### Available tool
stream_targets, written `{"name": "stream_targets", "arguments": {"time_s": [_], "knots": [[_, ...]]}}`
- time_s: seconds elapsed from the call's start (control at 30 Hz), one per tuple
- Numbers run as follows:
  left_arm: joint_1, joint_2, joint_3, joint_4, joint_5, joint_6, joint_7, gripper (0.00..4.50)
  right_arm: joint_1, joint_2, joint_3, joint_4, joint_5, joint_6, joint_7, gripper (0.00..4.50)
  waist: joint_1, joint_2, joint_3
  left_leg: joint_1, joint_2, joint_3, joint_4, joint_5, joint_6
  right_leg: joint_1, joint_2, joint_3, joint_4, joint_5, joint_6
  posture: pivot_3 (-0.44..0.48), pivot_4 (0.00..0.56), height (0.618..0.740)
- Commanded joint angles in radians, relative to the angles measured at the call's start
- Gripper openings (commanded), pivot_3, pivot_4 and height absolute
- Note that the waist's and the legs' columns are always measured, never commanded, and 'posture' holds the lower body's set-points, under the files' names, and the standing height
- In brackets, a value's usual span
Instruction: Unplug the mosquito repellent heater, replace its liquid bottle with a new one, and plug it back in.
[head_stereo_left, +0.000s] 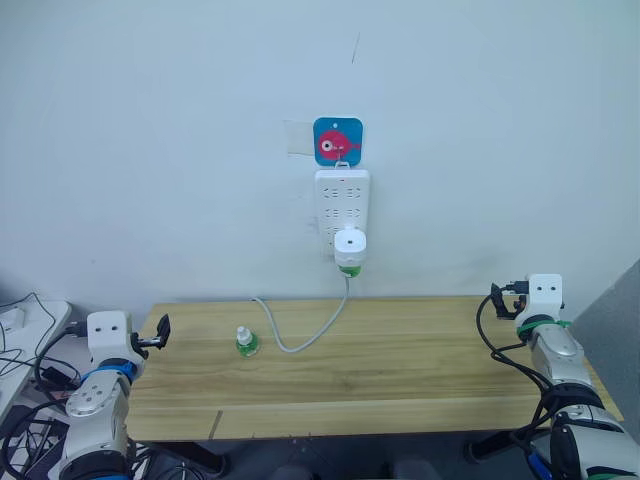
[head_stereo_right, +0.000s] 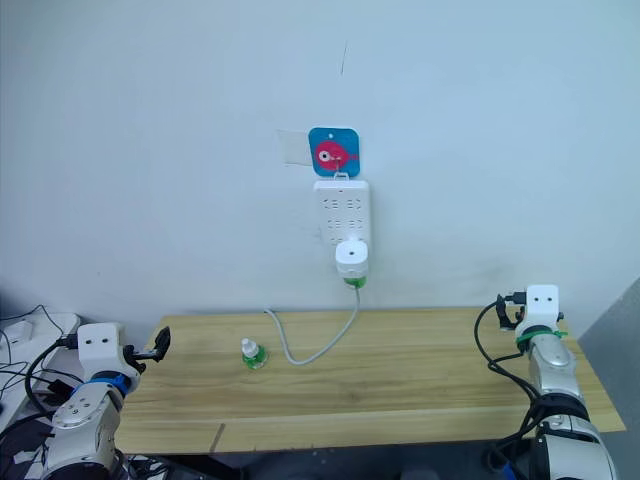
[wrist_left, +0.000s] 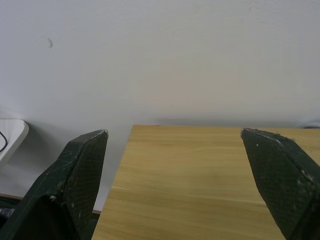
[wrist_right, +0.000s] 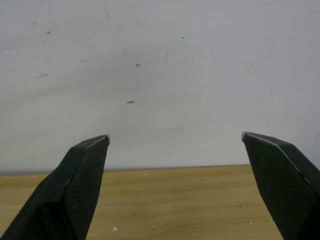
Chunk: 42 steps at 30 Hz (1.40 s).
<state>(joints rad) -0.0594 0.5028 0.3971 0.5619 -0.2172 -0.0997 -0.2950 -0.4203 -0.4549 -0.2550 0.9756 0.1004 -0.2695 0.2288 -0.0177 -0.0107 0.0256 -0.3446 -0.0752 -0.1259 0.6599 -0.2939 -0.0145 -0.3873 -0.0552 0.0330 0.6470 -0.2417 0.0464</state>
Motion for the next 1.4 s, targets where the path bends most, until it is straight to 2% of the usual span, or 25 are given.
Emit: {"name": "stream_targets", "arguments": {"time_s": [0.03,0.67,0.83,0.97,1.1,1.2,1.33,1.4], "knots": [[-0.005,0.021,0.012,-0.024,0.012,-0.009,0.019,4.50,-0.029,-0.016,-0.010,-0.027,0.007,-0.006,-0.006,4.44,0.000,0.000,0.000,0.000,0.000,0.000,0.000,0.000,0.000,0.000,0.000,0.000,0.000,0.000,0.000,0.032,0.028,0.740],[0.033,0.020,0.018,-0.065,-0.006,0.001,0.008,4.50,0.009,0.004,0.003,-0.079,0.005,-0.003,0.009,4.44,0.000,0.006,0.011,0.000,0.000,0.001,0.000,0.000,0.000,0.000,0.000,0.001,0.000,0.000,0.001,0.019,0.061,0.740],[0.041,0.035,0.029,-0.119,-0.057,0.032,-0.066,4.50,0.046,0.019,0.008,-0.167,0.016,0.025,0.030,4.44,-0.001,0.006,0.020,0.000,0.000,0.001,0.000,0.000,0.000,0.000,0.000,0.001,0.000,0.000,0.001,0.005,0.073,0.740],[0.078,0.063,0.016,-0.280,-0.143,0.101,-0.211,4.50,0.099,0.042,0.019,-0.325,0.067,0.094,0.129,4.44,-0.006,0.008,0.033,0.000,0.001,0.001,0.000,0.000,0.000,0.000,0.000,0.001,0.000,0.000,0.001,-0.007,0.082,0.740],[0.070,0.137,-0.039,-0.491,-0.246,0.251,-0.387,4.50,0.203,0.050,0.056,-0.664,0.202,0.262,0.290,4.44,-0.009,0.009,0.049,-0.001,0.002,0.001,0.000,0.000,0.000,0.000,0.001,0.001,0.000,-0.001,0.001,-0.032,0.095,0.740],[0.009,0.182,-0.079,-0.575,-0.290,0.360,-0.444,4.50,0.269,0.040,0.079,-0.881,0.276,0.392,0.333,4.44,-0.010,0.016,0.059,-0.001,0.002,0.002,0.000,0.000,0.000,0.000,0.000,0.001,0.000,-0.002,0.003,-0.051,0.101,0.740],[-0.141,0.205,-0.153,-0.616,-0.323,0.465,-0.506,4.50,0.329,0.038,0.110,-1.116,0.349,0.537,0.345,4.44,-0.012,0.015,0.068,-0.001,0.002,0.002,0.000,0.000,0.000,-0.001,0.001,0.000,0.000,-0.002,0.004,-0.084,0.108,0.740],[-0.221,0.195,-0.185,-0.593,-0.328,0.491,-0.538,4.09,0.336,0.045,0.120,-1.204,0.378,0.597,0.326,4.50,-0.016,0.013,0.074,-0.001,0.003,0.002,0.000,0.000,0.000,-0.001,0.001,0.000,0.000,-0.003,0.005,-0.097,0.110,0.740]]}}
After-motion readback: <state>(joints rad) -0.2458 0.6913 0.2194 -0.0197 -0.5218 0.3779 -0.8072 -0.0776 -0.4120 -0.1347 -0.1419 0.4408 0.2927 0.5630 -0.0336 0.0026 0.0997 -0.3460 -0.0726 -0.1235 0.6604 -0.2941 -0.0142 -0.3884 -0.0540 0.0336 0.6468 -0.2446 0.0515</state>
